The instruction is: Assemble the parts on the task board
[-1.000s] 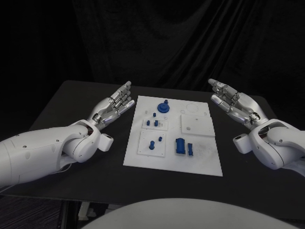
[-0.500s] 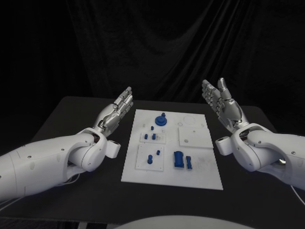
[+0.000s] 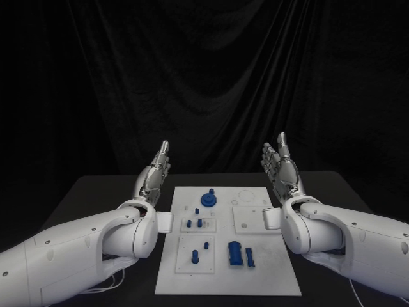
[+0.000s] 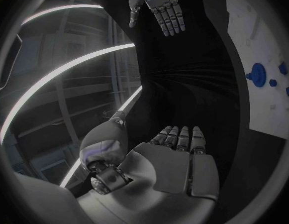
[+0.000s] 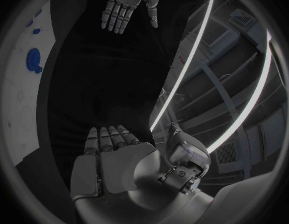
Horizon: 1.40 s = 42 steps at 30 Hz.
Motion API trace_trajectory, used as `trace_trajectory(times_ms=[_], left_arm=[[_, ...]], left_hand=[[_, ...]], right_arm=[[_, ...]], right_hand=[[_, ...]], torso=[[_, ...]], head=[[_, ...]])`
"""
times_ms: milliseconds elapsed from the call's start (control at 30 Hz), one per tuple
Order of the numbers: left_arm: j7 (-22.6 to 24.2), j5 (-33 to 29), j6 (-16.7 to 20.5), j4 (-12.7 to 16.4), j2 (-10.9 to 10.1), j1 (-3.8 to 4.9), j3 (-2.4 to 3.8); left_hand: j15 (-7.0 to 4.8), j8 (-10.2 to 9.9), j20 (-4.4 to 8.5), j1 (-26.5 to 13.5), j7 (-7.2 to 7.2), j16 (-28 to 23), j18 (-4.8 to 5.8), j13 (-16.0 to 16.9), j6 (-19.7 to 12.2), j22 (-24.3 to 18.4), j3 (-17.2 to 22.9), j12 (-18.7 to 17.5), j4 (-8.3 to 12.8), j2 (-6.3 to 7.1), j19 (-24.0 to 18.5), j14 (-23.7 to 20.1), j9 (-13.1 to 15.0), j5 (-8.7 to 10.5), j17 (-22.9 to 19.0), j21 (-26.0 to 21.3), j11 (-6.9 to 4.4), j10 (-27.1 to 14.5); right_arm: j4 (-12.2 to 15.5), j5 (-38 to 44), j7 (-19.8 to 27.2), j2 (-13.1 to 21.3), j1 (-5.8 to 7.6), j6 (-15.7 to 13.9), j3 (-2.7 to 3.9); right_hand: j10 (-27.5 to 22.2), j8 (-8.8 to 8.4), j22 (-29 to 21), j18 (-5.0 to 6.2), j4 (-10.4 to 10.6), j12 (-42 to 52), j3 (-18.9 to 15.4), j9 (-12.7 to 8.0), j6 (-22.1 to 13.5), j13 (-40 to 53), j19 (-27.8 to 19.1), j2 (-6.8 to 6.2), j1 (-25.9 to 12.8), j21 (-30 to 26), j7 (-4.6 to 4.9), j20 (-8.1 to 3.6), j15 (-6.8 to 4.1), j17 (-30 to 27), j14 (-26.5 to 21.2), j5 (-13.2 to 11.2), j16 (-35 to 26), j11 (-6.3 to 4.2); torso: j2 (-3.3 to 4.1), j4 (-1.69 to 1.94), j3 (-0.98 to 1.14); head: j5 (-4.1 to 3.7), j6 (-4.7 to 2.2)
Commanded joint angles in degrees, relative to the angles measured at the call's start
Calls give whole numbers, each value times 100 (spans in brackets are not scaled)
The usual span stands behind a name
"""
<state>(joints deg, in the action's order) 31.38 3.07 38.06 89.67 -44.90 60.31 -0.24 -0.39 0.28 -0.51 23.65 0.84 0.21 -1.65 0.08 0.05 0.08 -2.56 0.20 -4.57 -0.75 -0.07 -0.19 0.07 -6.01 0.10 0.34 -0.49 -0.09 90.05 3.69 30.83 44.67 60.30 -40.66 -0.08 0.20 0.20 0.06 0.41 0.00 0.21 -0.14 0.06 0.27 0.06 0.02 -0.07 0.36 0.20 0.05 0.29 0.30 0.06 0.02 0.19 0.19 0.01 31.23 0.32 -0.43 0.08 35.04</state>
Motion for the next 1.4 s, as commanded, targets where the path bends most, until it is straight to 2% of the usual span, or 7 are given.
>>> trace_trajectory(times_ms=[33, 67, 400, 800, 867, 900, 1400], left_arm=[[-158, -306, 604, 28, 20, -15, 23], [-158, -307, 606, 29, 20, -15, 24], [-158, -307, 606, 29, 20, -15, 24], [-158, -307, 606, 29, 20, -15, 24], [-158, -307, 606, 29, 20, -15, 24], [-158, -307, 606, 29, 20, -15, 24], [-158, -307, 606, 29, 20, -15, 24]], left_hand=[[39, -28, 51, -775, -84, -21, 165, -8, -5, -8, 256, -20, 457, 75, 7, 19, -7, 197, -10, -34, 49, 9], [39, -28, 51, -819, -84, -21, 165, -8, -5, -8, 256, -20, 457, 75, 7, 19, -7, 601, -10, -34, 49, 9], [39, -28, 51, -1374, -84, -21, 165, -8, -5, -8, 256, -20, 457, 75, 7, 19, -7, 601, -10, -34, 49, 9], [39, -28, 51, -1745, -84, -21, 165, -8, -5, -8, 256, -20, 457, 75, 7, 19, -7, 601, -10, -34, 49, 9], [39, -28, 51, -1961, -84, -21, 165, -8, -5, -8, 256, -20, 457, 75, 7, 19, -7, 601, -10, -34, 49, 9], [39, -28, 51, -2365, -84, -21, 165, -8, -5, -8, 256, -20, 457, 75, 7, 19, -7, 601, -10, -34, 49, 9], [39, -28, 51, -2365, -84, -21, 165, -8, -5, -8, 256, -20, 457, 75, 7, 19, -7, 601, -10, -34, 49, 9]], right_arm=[[-10, -369, -103, 2, -14, -345, 8], [-10, -369, -103, 2, -14, -345, 8], [-10, -369, -103, 2, -14, -345, 8], [-10, -369, -103, 2, -14, -345, 8], [-10, -369, -103, 2, -14, -345, 8], [-10, -369, -103, 2, -14, -345, 8], [-10, -369, -103, 2, -14, -345, 8]], right_hand=[[-20, -20, -6, -41, 0, -21, 14, -6, -27, -6, -2, 7, -36, -20, -5, -29, -30, -6, -2, -19, -19, -1], [-20, -20, -6, -41, 0, -21, 14, -6, -27, -6, -2, 7, -36, -20, -5, -29, -30, -6, -2, -19, -19, -1], [-20, -20, -6, -41, 0, -21, 14, -6, -27, -6, -2, 7, -36, -20, -5, -29, -30, -6, -2, -19, -19, -1], [-20, -20, -6, -41, 0, -21, 14, -6, -27, -6, -2, 7, -36, -20, -5, -29, -30, -6, -2, -19, -19, -1], [-20, -20, -6, -41, 0, -21, 14, -6, -27, -6, -2, 7, -36, -20, -5, -29, -30, -6, -2, -19, -19, -1], [-20, -20, -6, -41, 0, -21, 14, -6, -27, -6, -2, 7, -36, -20, -5, -29, -30, -6, -2, -19, -19, -1], [-20, -20, -6, -41, 0, -21, 14, -6, -27, -6, -2, 7, -36, -20, -5, -29, -30, -6, -2, -19, -19, -1]], torso=[[-5, -32, 43], [-5, -32, 43], [-5, -32, 43], [-5, -32, 43], [-5, -32, 43], [-5, -32, 43], [-5, -32, 43]], head=[[-8, -66], [-8, -66], [-8, -66], [-8, -66], [-8, -66], [-8, -66], [-8, -66]])
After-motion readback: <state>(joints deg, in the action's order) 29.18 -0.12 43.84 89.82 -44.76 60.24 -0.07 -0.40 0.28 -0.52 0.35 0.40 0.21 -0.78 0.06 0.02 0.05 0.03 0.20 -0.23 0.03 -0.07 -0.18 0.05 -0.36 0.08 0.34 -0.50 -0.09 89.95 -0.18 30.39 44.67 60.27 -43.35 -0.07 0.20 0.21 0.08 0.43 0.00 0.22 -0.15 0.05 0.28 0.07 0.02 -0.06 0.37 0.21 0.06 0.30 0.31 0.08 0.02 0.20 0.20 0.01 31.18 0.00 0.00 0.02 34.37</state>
